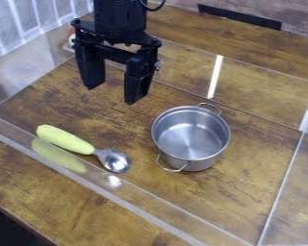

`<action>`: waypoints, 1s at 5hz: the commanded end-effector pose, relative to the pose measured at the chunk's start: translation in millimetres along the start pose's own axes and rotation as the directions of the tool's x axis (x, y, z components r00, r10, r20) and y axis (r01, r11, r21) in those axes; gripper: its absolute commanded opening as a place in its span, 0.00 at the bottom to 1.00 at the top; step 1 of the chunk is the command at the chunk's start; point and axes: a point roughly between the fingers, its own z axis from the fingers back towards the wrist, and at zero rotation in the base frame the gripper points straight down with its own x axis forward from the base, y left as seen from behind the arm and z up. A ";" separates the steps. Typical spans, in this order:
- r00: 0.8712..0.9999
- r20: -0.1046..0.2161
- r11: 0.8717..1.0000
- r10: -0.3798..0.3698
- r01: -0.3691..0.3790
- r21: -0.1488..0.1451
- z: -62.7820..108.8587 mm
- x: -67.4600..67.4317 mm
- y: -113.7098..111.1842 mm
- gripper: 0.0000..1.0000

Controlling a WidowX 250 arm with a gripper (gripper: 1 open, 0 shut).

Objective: Move the green spoon to the right

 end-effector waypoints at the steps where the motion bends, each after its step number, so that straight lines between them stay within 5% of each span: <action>1: 0.999 -0.027 0.999 0.030 -0.031 -0.009 -20.7 6.7 -3.2 1.00; 2: 0.991 -0.033 0.991 -0.129 0.129 0.018 -42.0 3.5 13.7 1.00; 3: 0.958 -0.037 0.958 -0.283 0.285 0.043 -52.3 -3.8 33.2 1.00; 4: 0.908 -0.040 0.905 -0.417 0.419 0.073 -59.4 -3.6 47.2 1.00; 5: 0.841 -0.045 0.836 -0.539 0.541 0.087 -67.8 -3.5 62.4 1.00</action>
